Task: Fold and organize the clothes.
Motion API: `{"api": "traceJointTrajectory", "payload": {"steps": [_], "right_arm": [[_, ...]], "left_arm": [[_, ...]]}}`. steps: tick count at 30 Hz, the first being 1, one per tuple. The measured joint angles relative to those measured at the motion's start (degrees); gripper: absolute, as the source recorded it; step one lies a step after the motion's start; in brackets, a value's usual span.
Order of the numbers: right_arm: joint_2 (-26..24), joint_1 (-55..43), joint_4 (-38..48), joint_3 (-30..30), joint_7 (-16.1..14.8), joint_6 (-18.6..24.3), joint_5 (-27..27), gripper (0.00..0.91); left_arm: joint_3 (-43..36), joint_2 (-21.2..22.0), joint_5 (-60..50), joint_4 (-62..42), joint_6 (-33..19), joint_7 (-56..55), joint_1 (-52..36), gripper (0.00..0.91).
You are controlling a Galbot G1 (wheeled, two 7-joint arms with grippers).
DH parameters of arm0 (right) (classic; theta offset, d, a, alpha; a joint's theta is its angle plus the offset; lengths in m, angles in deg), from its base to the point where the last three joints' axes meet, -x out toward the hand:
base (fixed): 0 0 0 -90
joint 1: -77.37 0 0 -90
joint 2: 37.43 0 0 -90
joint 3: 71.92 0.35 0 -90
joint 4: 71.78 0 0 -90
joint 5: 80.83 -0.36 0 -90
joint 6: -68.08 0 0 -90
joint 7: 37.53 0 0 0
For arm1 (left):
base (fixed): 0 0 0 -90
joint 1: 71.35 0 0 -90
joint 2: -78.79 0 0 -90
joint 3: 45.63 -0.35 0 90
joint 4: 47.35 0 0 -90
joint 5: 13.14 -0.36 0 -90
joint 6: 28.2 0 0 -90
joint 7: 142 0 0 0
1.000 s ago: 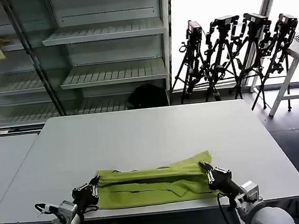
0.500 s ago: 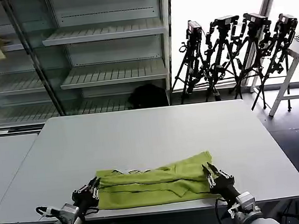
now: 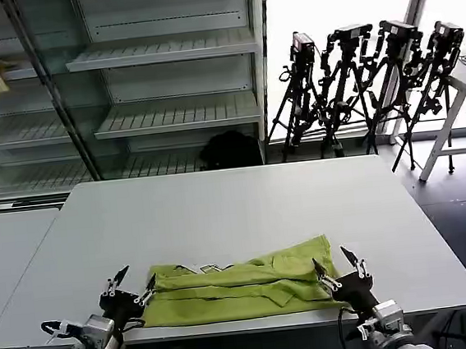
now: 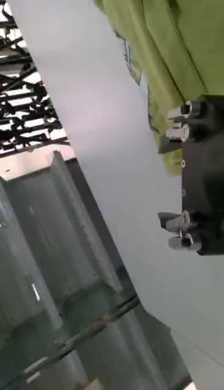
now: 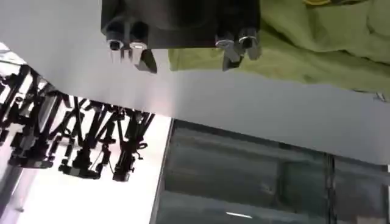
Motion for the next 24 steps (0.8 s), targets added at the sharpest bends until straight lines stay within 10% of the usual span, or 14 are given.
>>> {"api": "traceJointTrajectory", "payload": {"steps": [24], "right_arm": [[-2.55, 6.15, -1.58, 12.77, -8.80, 6.15, -12.09, 0.907]], "left_arm": [[-0.09, 15.31, 17.73, -2.06, -1.07, -6.50, -1.03, 0.907]]}}
